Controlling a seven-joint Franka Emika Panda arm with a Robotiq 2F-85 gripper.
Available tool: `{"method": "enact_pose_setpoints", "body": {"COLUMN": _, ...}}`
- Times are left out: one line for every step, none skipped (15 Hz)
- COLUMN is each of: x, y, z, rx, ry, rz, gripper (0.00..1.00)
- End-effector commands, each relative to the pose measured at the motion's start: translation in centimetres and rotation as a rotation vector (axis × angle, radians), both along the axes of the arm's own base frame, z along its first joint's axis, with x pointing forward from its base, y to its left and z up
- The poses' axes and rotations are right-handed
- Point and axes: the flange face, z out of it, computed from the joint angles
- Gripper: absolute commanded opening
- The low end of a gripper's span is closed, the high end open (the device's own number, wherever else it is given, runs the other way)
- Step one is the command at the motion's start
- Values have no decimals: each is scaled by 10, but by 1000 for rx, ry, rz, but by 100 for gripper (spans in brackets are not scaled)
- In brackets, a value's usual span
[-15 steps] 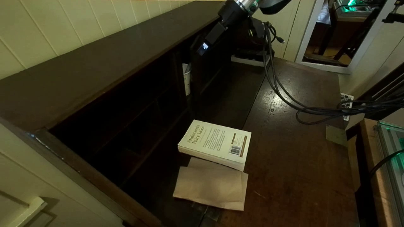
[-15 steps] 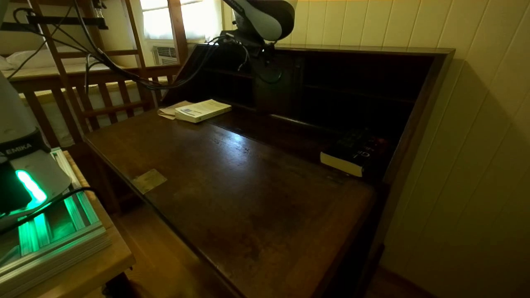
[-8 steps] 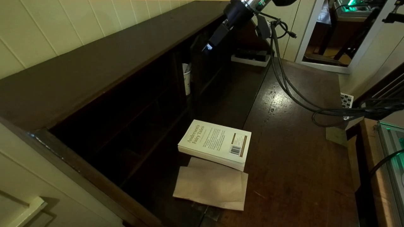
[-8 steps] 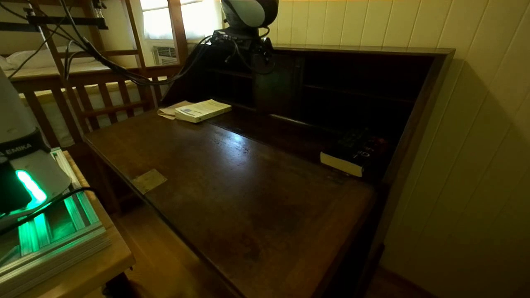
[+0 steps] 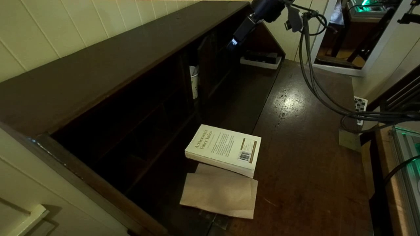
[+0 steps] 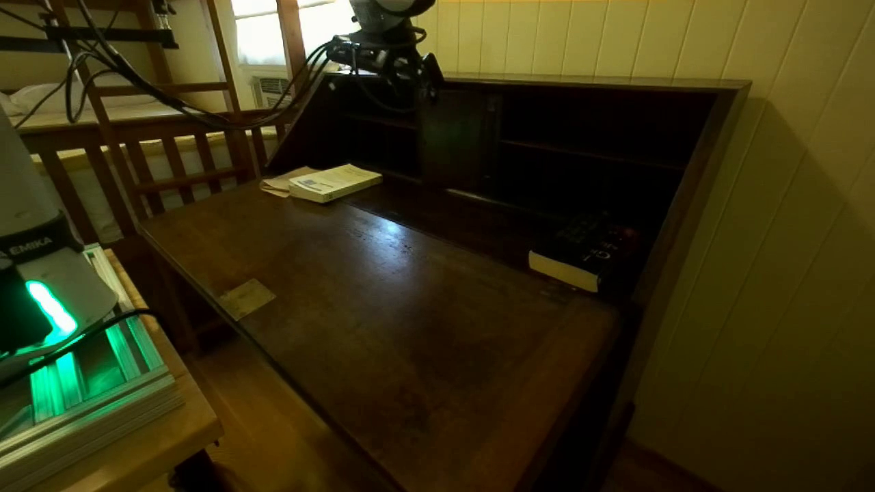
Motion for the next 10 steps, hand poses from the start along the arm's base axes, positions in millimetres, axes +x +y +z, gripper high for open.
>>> {"method": "enact_pose_setpoints", "body": {"x": -22, "y": -10, "z": 14, "rx": 2, "ry": 31, "rz": -76, "gripper": 100}}
{"method": "enact_pose_setpoints", "body": {"x": -27, "y": -14, "z": 16, "rx": 6, "ry": 41, "rz": -87, "gripper": 100}}
{"method": "enact_pose_setpoints", "body": {"x": -30, "y": -17, "z": 18, "rx": 7, "ry": 52, "rz": -86, "gripper": 100}}
{"method": "enact_pose_setpoints", "body": {"x": -33, "y": -19, "z": 22, "rx": 15, "ry": 67, "rz": -71, "gripper": 100}}
{"method": "enact_pose_setpoints", "body": {"x": -38, "y": -20, "z": 25, "rx": 35, "ry": 82, "rz": -54, "gripper": 100}}
{"method": "enact_pose_setpoints", "body": {"x": -41, "y": -21, "z": 28, "rx": 56, "ry": 95, "rz": -37, "gripper": 100}}
{"method": "enact_pose_setpoints", "body": {"x": -43, "y": -22, "z": 31, "rx": 75, "ry": 105, "rz": -25, "gripper": 100}}
{"method": "enact_pose_setpoints", "body": {"x": -33, "y": -22, "z": 21, "rx": 51, "ry": 81, "rz": -38, "gripper": 100}}
{"method": "enact_pose_setpoints", "body": {"x": -35, "y": -23, "z": 23, "rx": 63, "ry": 90, "rz": -31, "gripper": 100}}
{"method": "enact_pose_setpoints", "body": {"x": -36, "y": -23, "z": 24, "rx": 67, "ry": 93, "rz": -29, "gripper": 100}}
